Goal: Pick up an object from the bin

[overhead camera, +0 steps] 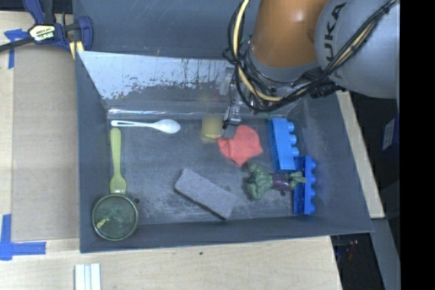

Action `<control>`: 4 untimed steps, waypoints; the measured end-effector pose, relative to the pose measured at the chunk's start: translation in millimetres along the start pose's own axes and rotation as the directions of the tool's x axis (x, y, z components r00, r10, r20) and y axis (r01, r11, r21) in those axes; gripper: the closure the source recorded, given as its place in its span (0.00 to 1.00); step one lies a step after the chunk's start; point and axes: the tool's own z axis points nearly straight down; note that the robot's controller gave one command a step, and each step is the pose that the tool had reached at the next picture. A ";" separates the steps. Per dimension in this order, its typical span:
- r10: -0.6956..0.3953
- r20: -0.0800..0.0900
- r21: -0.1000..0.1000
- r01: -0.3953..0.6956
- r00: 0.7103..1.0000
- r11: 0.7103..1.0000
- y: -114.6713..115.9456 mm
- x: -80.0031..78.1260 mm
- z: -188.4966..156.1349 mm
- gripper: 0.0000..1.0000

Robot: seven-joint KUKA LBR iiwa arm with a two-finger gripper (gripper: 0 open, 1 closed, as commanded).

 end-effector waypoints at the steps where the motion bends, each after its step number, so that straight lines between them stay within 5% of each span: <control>1: -0.103 0.004 0.001 0.103 0.995 0.995 -24.7 6.4 49.9 0.00; 2: -0.084 -0.006 0.001 0.084 0.996 0.996 -20.6 8.9 50.0 0.00; 3: -0.007 0.012 0.000 0.007 1.000 1.000 -34.8 5.7 77.8 0.00; 4: -0.040 0.017 -0.004 0.040 0.999 0.999 -43.2 -19.7 121.6 1.00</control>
Offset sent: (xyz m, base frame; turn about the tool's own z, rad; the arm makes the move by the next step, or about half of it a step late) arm -0.0048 -0.0058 0.0122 -0.0730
